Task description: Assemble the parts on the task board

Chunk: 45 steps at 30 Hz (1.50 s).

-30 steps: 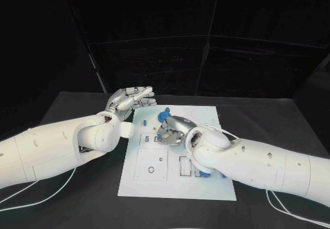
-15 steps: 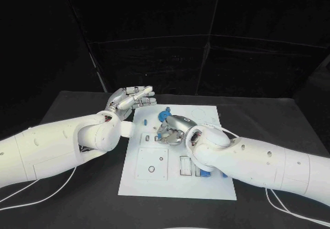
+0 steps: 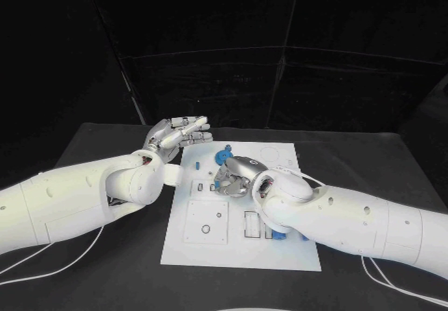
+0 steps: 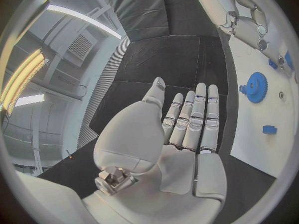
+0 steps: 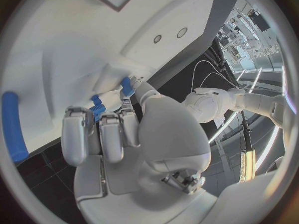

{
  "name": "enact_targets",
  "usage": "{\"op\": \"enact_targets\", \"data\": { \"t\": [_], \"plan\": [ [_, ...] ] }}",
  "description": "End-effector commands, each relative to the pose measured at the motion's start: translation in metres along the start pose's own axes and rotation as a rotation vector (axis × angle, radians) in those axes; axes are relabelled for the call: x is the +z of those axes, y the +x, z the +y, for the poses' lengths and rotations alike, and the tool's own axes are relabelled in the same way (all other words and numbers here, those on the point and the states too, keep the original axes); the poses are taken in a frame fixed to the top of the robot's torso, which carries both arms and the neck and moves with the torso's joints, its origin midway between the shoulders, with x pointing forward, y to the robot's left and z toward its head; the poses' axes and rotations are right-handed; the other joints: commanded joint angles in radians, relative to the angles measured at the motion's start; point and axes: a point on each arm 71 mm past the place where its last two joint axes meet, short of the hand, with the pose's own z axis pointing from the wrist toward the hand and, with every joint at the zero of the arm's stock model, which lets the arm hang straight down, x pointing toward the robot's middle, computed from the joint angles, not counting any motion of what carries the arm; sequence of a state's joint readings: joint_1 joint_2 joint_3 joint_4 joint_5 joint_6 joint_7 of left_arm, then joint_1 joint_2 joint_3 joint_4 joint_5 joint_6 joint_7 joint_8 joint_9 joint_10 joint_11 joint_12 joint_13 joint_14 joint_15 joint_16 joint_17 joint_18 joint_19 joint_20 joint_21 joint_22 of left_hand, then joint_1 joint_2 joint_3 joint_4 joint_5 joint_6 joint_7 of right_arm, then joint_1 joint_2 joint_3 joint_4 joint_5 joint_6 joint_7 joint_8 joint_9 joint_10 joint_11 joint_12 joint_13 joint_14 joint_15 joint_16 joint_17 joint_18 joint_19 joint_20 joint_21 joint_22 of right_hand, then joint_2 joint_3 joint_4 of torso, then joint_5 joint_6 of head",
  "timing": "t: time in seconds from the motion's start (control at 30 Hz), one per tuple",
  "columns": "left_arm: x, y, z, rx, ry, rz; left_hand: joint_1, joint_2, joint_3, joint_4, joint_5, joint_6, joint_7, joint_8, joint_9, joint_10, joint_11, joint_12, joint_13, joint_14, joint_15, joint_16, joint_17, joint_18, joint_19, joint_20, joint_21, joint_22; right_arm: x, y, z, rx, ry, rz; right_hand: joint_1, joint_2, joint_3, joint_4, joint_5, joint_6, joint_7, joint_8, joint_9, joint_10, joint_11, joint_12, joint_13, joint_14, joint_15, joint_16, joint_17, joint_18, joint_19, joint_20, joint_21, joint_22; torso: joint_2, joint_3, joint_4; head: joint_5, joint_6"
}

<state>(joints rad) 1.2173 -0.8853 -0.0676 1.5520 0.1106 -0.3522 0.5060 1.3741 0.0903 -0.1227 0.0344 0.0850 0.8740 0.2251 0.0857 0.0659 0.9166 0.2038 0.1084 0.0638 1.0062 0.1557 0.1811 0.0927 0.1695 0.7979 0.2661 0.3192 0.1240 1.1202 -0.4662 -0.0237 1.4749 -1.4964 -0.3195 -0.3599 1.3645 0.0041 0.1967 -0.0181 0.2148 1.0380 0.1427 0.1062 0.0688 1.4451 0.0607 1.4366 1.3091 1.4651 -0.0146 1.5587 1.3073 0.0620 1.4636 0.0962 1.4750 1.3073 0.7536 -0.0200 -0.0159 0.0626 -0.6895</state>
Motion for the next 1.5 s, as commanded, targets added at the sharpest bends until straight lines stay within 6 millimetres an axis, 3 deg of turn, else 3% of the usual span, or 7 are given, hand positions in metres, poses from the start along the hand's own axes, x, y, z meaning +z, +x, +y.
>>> {"op": "enact_targets", "data": {
  "t": [0.03, 0.8, 1.13, 1.3, 1.5],
  "plan": [
    [0.000, 0.001, -0.001, -0.006, 0.007, 0.013, 0.003, 0.009, -0.001, -0.007, -0.003, 0.006, 0.029, -0.003, 0.001, 0.009, 0.000, -0.004, 0.001, 0.003, 0.003, -0.003, -0.001, 0.013, 0.005, 0.003, -0.004, -0.001, -0.001, 0.005, -0.005, -0.033, 0.035, 0.037, 0.001, -0.010, 0.006, -0.002, -0.001, -0.006, 0.002, -0.001, 0.001, -0.006, -0.002, -0.005, 0.099, 0.099, 0.000, 0.001, 0.235, -0.015, 0.000, -0.005, 0.000, 0.034, 0.000, -0.0001, 0.0007, 0.000, -0.001],
    [0.000, 0.000, -0.002, -0.004, 0.006, 0.009, 0.002, 0.009, -0.001, -0.008, -0.003, 0.006, 0.029, -0.004, 0.001, 0.009, 0.001, -0.004, 0.000, 0.002, 0.003, -0.004, -0.001, 0.013, 0.005, 0.003, -0.004, -0.001, -0.001, 0.005, -0.004, -0.034, 0.039, 0.031, -0.040, -0.055, -0.009, 0.010, 0.007, -0.045, 0.015, -0.023, -0.003, -0.016, 0.009, -0.017, 0.087, 0.099, 0.008, 0.000, 0.233, -0.015, -0.001, 0.002, -0.001, 0.031, 0.000, -0.0002, 0.0006, 0.002, -0.003],
    [0.000, 0.000, -0.002, -0.004, 0.005, 0.008, 0.002, 0.009, -0.001, -0.009, -0.003, 0.006, 0.029, -0.004, 0.001, 0.009, 0.001, -0.004, 0.000, 0.002, 0.003, -0.004, -0.001, 0.013, 0.005, 0.003, -0.004, -0.001, -0.001, 0.004, -0.003, -0.025, 0.036, 0.009, -0.059, -0.068, -0.027, 0.023, -0.026, -0.066, 0.020, -0.030, -0.001, -0.027, 0.015, -0.028, 0.075, 0.099, 0.015, 0.000, 0.233, -0.014, -0.002, 0.008, -0.002, 0.030, 0.000, -0.0003, 0.0001, 0.004, 0.000],
    [0.000, 0.000, -0.002, -0.004, 0.004, 0.008, 0.004, 0.011, 0.001, -0.011, -0.003, 0.006, 0.029, -0.005, 0.000, 0.008, 0.001, -0.005, 0.000, 0.002, 0.003, -0.004, -0.002, 0.013, 0.005, 0.002, -0.004, -0.002, -0.001, 0.002, -0.003, -0.009, 0.034, -0.029, -0.072, -0.082, -0.055, 0.041, -0.085, -0.125, 0.032, -0.042, -0.003, -0.075, 0.026, -0.073, 0.024, 0.098, 0.024, -0.001, 0.230, -0.014, -0.004, 0.016, -0.004, 0.027, 0.000, 0.0002, 0.0001, 0.010, 0.002],
    [0.000, -0.001, -0.001, -0.005, -0.001, 0.009, 0.007, 0.013, 0.003, -0.014, -0.002, 0.006, 0.029, -0.006, 0.000, 0.008, 0.001, -0.006, 0.000, 0.003, 0.003, -0.004, -0.002, 0.013, 0.006, 0.002, -0.004, -0.002, -0.005, -0.004, -0.001, 0.030, -0.003, -0.122, -0.067, -0.111, -0.104, 0.090, -0.088, -0.198, 0.048, -0.040, -0.004, -0.113, 0.042, -0.106, -0.019, 0.097, 0.036, -0.003, 0.226, -0.014, -0.006, 0.028, -0.005, 0.026, 0.000, 0.0007, 0.0000, 0.010, 0.002]
  ]
}}
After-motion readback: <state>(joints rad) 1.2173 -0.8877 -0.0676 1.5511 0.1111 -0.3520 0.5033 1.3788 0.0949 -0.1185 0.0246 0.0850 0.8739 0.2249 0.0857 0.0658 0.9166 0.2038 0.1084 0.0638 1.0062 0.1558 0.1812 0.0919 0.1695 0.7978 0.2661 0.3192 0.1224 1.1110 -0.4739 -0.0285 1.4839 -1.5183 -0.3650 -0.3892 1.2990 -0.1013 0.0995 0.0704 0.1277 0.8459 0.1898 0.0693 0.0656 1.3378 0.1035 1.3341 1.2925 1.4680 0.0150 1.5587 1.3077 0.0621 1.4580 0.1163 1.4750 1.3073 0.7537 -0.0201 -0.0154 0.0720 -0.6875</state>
